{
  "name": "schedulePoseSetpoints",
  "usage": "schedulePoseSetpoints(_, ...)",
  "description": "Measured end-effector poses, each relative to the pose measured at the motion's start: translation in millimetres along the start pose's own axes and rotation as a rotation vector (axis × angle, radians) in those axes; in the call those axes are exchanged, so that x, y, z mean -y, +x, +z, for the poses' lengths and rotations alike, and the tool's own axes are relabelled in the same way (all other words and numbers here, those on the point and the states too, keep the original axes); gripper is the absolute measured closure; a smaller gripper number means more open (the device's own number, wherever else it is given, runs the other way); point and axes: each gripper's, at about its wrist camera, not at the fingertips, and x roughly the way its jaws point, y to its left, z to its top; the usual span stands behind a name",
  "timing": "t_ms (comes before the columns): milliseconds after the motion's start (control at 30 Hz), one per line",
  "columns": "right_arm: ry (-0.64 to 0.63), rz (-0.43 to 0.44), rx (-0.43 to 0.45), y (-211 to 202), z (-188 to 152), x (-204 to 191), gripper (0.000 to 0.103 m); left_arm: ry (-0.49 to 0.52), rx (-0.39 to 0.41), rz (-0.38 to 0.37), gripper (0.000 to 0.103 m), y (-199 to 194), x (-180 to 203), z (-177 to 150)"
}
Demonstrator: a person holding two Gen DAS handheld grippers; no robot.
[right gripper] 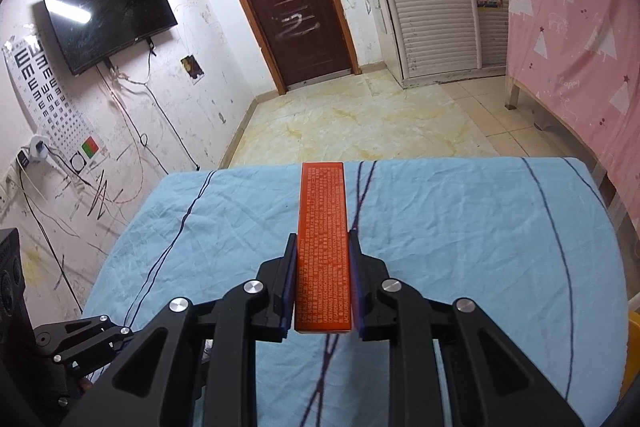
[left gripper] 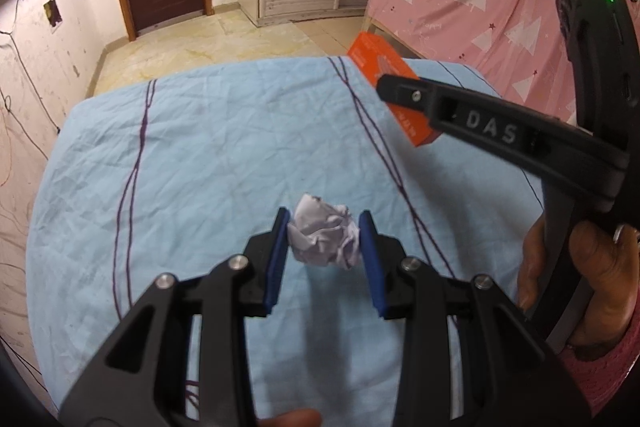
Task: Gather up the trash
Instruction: 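Carry the white paper and orange block over the yellow bin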
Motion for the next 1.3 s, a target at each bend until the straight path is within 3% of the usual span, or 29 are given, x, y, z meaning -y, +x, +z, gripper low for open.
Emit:
schedulePoseSetpoints(333,0.072,-0.015,0.093,-49,-4,45,0.087,0.05,-0.001,0.004,0.07,3,31,4)
schedulePoseSetpoints(767,0.189,-0.068,0.19,-112,-28,126,0.087,0.155,-0.014,-0.007,0.07,16,101,10)
schedulePoseSetpoints(1300,0.361,-0.241,0.263,-198,-99,251,0.087,0.241,-0.054,-0.131,0.07,38,206,24)
